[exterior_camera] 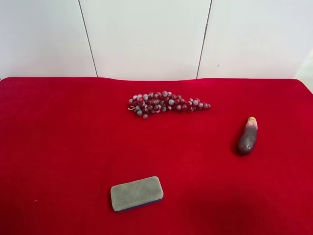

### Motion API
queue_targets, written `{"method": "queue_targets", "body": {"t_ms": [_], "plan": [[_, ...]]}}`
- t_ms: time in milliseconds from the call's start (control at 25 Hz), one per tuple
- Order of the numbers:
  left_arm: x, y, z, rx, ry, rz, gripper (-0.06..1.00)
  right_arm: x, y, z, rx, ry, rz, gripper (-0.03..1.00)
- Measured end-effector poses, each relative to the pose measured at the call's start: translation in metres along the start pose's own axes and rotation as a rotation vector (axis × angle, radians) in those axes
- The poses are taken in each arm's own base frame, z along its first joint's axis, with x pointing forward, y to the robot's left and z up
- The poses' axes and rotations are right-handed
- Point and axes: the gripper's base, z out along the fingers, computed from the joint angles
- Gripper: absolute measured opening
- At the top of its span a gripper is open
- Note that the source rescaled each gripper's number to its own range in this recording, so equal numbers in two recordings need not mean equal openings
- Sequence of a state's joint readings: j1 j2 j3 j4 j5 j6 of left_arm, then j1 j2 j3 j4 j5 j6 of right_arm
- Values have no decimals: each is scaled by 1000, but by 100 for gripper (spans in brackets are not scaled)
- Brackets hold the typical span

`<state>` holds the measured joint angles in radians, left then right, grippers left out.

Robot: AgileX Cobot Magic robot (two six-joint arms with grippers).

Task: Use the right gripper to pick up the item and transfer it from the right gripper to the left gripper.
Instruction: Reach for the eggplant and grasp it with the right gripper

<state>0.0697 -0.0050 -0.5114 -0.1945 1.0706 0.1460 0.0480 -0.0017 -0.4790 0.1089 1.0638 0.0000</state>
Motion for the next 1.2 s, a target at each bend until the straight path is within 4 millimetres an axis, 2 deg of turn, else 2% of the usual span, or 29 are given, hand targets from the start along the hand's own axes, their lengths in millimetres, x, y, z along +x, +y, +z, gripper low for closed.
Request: {"method": "queue_targets", "body": {"t_ms": [1200], "plan": [[0, 0, 0, 2, 0, -2, 100, 0, 0, 0, 0, 0, 0, 100]]}}
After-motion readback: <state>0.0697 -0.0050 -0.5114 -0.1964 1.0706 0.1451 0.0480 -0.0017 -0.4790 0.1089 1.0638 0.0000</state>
